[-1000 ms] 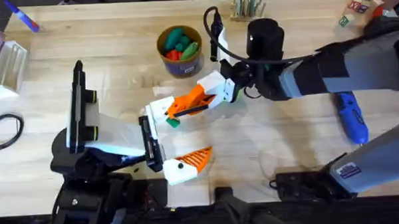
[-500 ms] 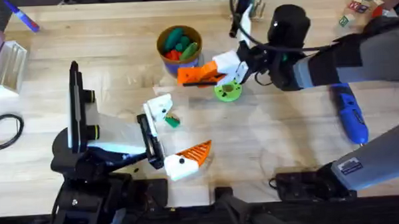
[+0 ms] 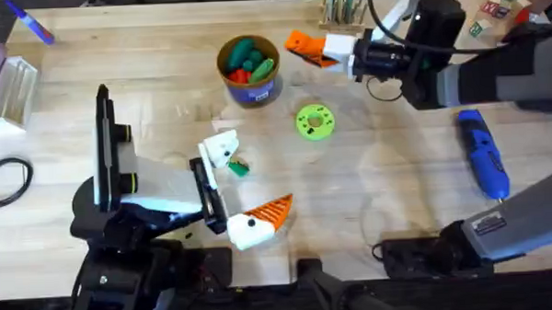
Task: Pick up the gripper from the table and insert it into the empty holder that is missing its gripper. Then pick up a screw, insert it into the mounting hole, and use the screwdriver to tighten it. Finally, clean up the table by picking up the vegetable and placing it into the bucket.
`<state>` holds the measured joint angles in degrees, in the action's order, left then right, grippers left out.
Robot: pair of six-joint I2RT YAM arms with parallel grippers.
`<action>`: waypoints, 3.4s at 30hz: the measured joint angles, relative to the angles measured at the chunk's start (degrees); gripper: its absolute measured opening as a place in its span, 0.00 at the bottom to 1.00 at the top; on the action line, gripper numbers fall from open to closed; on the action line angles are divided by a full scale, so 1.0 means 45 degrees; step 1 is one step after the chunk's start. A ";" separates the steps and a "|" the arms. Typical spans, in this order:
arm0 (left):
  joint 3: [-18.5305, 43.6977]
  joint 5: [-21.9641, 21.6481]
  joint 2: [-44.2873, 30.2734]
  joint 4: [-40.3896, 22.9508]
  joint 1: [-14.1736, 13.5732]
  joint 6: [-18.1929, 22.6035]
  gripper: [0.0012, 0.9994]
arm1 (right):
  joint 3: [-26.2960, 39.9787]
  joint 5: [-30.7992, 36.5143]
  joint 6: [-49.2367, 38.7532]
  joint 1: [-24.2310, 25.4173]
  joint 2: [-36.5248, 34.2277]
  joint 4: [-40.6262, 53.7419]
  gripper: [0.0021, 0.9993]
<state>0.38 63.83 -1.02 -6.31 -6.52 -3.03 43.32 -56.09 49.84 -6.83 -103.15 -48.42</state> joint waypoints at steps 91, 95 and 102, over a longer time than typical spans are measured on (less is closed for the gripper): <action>0.0000 0.0000 0.0000 -0.0009 0.0000 0.0001 0.99 | 0.6768 1.2943 -1.0519 -0.1103 0.1977 2.3192 0.58; 0.0000 0.0000 0.0000 -0.0006 0.0000 0.0000 0.99 | 0.6860 1.2943 -1.0519 -0.1103 0.1982 2.3763 0.54; 0.0000 0.0000 0.0000 -0.0005 0.0000 0.0000 0.99 | 0.6860 1.2943 -1.0519 -0.1103 0.1981 2.4106 0.54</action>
<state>0.38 63.83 -1.02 -6.33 -6.52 -3.03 74.19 2.15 2.50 -11.79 -94.24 60.05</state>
